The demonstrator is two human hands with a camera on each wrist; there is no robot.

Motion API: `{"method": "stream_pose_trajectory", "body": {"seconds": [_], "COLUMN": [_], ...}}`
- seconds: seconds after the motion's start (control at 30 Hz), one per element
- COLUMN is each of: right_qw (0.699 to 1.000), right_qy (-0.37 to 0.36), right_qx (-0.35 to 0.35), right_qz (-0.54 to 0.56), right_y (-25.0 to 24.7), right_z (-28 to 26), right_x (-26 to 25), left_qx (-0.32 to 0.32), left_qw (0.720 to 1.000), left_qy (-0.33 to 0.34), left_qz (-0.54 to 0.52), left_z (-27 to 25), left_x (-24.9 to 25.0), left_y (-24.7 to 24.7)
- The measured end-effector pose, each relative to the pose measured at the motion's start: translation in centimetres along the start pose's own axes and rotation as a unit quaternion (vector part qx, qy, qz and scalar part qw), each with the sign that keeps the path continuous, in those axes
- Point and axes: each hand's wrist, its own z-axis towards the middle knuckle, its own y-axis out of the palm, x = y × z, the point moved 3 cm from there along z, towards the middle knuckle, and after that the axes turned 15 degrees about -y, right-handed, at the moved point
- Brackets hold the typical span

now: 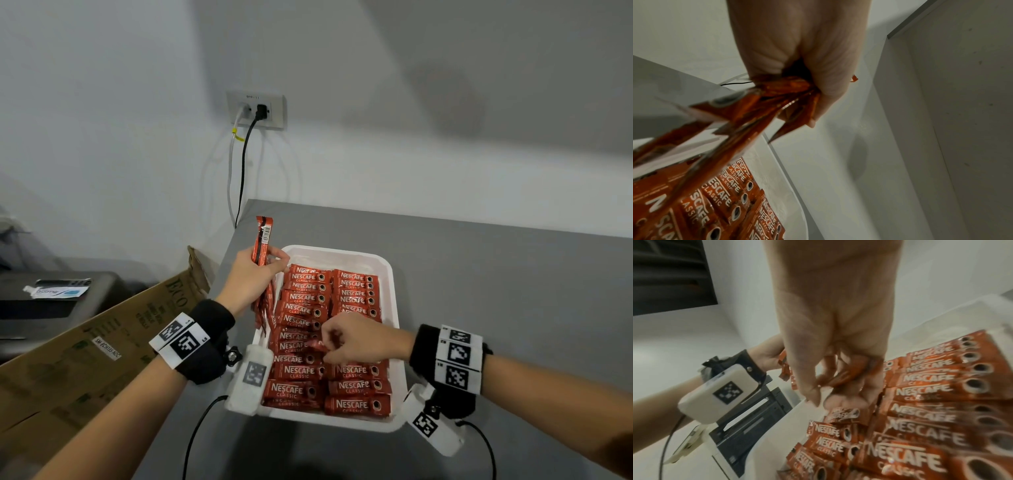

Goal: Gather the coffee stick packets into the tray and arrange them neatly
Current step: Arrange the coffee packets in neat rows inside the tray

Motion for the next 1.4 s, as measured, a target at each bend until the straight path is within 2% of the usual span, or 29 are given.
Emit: {"method": "stream_pose_trajectory", "body": {"seconds": [0.2, 0.43, 0.73, 0.87, 0.97, 1.4], "right_qw": [0.998, 0.997, 0.998, 0.988, 0.979, 0.977], "right_qy": [-0.008, 0.026, 0.027, 0.046, 0.059, 0.056], "right_qx": [0.01, 0.005, -0.042, -0.122, -0.152, -0.143], "right_qz": [0.057, 0.072, -0.039, -0.08, -0.12, -0.151], "right_y": [-0.4, -0.5, -0.5, 0.6, 1.7, 2.4], "right_z": [-1.5, -1.9, -2.1, -2.4, -2.4, -2.5], "right_x": [0.7, 1.3, 0.8, 0.6, 0.7, 1.5], "left_qx": [-0.01, -0.011, -0.007, -0.008, -0.013, -0.032], "left_qw": [1.0, 1.0, 1.0, 1.0, 1.0, 0.999], "left_qy": [0.0, 0.003, 0.006, 0.002, 0.002, 0.0], "left_qz": [-0.005, 0.0, 0.001, 0.003, 0.004, -0.004], "left_z": [0.1, 0.1, -0.1, 0.0, -0.1, -0.3], "left_x": [-0.1, 0.0, -0.2, -0.3, -0.2, 0.0], "left_y": [0.5, 0.5, 0.3, 0.5, 0.7, 1.4]}}
